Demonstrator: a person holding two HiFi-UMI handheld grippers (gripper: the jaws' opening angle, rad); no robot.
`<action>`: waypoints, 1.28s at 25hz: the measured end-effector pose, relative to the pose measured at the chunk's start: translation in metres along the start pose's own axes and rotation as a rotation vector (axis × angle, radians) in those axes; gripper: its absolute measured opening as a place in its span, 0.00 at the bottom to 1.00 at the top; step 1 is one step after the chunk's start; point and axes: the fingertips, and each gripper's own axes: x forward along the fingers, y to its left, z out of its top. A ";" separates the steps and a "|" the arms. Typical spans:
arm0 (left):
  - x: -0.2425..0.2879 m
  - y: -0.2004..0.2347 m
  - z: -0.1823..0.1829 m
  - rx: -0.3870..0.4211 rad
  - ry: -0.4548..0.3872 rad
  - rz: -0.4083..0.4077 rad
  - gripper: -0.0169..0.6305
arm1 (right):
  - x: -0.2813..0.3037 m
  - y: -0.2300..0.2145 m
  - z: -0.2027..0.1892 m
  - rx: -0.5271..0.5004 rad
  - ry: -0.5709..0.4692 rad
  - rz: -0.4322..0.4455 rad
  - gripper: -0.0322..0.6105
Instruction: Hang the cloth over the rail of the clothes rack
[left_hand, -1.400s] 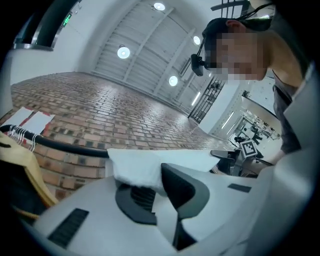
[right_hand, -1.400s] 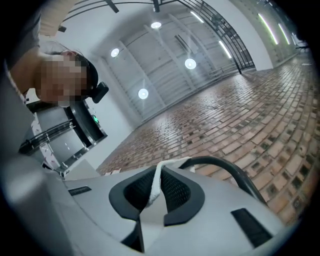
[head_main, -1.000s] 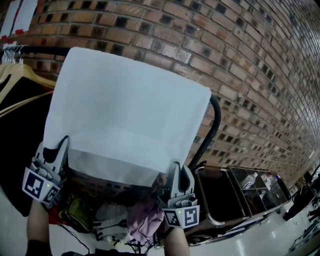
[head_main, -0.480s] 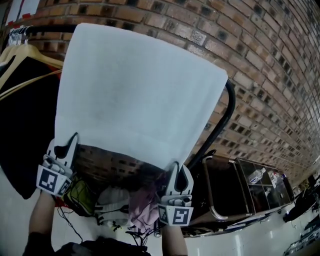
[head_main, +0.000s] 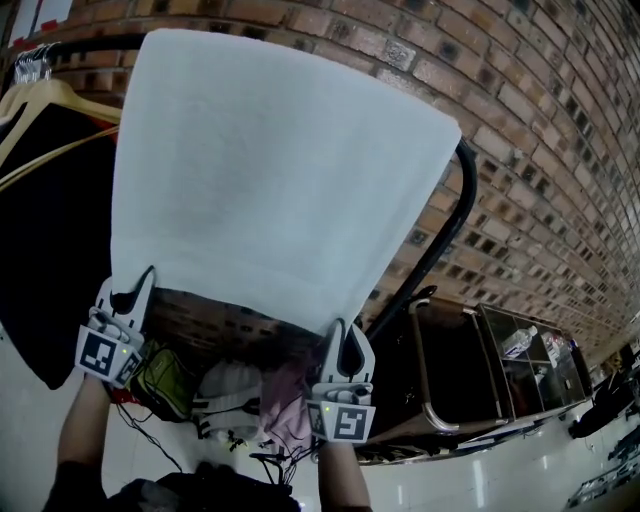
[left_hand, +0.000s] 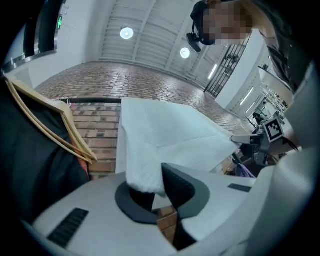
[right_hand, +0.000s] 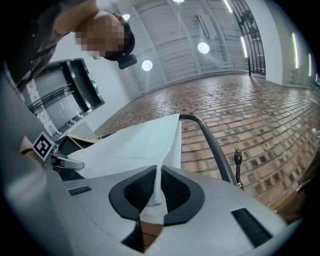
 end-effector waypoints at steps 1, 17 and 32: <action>0.000 0.000 -0.004 0.000 0.010 0.003 0.10 | -0.001 0.000 -0.005 0.004 0.008 0.000 0.13; 0.002 0.015 -0.043 -0.083 0.091 0.062 0.43 | -0.002 -0.010 -0.040 0.059 0.080 -0.046 0.14; -0.033 -0.023 -0.105 -0.183 0.226 0.162 0.38 | -0.035 -0.019 -0.066 0.001 0.137 -0.131 0.16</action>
